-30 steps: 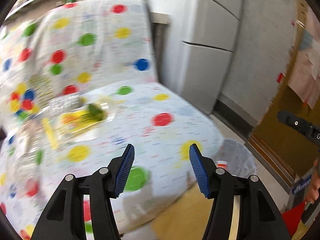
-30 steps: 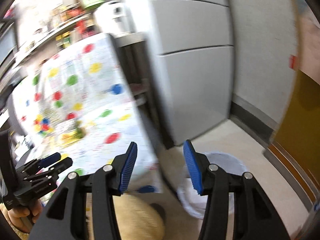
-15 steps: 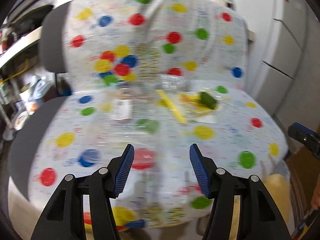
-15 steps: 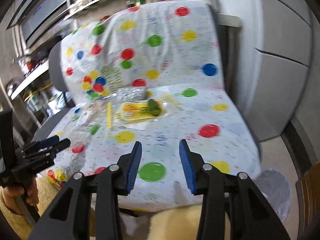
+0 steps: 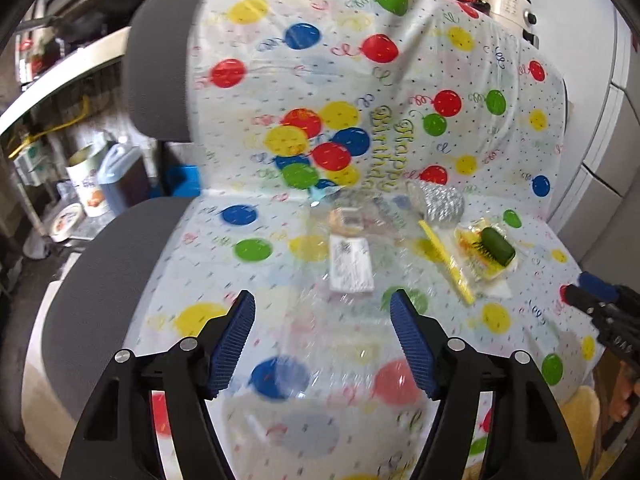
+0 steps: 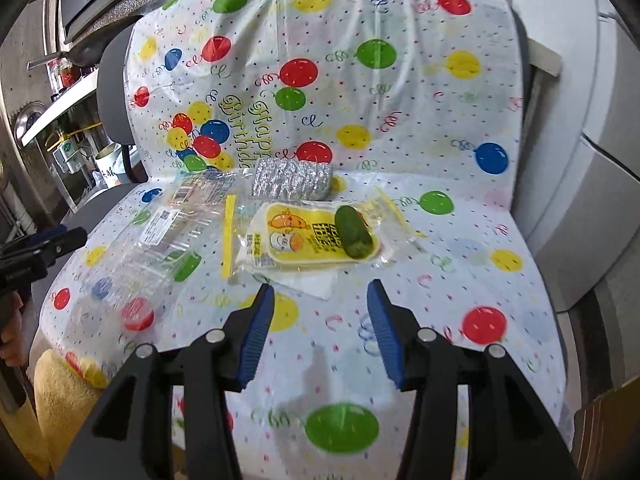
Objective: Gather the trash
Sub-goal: 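Grasp the clear labelled plastic bag with the left tool, then grasp the green item with the right tool while the left tool holds the bag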
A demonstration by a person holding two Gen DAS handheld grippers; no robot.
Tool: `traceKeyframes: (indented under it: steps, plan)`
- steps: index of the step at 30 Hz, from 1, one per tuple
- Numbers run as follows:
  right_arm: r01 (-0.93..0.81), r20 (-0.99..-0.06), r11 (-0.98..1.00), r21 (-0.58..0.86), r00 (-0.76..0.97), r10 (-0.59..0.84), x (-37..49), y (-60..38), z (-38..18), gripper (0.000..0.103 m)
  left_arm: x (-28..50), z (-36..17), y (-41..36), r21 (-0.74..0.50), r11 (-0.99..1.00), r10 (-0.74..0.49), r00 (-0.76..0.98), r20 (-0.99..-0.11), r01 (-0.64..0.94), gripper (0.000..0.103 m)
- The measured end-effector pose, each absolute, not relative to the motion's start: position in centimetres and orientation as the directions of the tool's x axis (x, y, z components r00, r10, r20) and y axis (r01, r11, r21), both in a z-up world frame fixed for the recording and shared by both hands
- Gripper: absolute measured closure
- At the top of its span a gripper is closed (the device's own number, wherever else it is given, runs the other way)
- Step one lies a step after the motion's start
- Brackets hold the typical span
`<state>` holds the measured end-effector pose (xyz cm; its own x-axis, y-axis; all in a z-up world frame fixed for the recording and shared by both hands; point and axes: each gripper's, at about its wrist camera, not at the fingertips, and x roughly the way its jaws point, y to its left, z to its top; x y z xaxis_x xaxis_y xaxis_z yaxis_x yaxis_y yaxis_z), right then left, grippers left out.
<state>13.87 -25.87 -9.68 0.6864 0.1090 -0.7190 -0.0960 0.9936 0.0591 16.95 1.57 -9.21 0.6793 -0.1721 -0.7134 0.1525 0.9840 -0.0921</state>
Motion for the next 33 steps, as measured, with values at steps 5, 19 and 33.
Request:
traceKeyframes:
  steps: [5, 19, 33]
  plan:
    - [-0.098, -0.713, 0.993, 0.069, 0.691, 0.118, 15.9, -26.2, -10.0, 0.055, 21.1, -10.3, -0.2, -0.125, 0.973, -0.221, 0.652, -0.725, 0.192, 0.064]
    - [-0.093, -0.719, 0.994, 0.057, 0.687, 0.106, 18.0, -27.7, -11.9, 0.055, 29.1, -15.1, -0.2, -0.246, 0.969, -0.211, 0.546, -0.811, 0.009, 0.073]
    - [-0.078, -0.709, 0.995, 0.06, 0.698, 0.097, 18.5, -28.6, -11.8, 0.051, 22.1, -7.6, 0.7, -0.323, 0.933, -0.324, 0.753, -0.572, 0.157, 0.103]
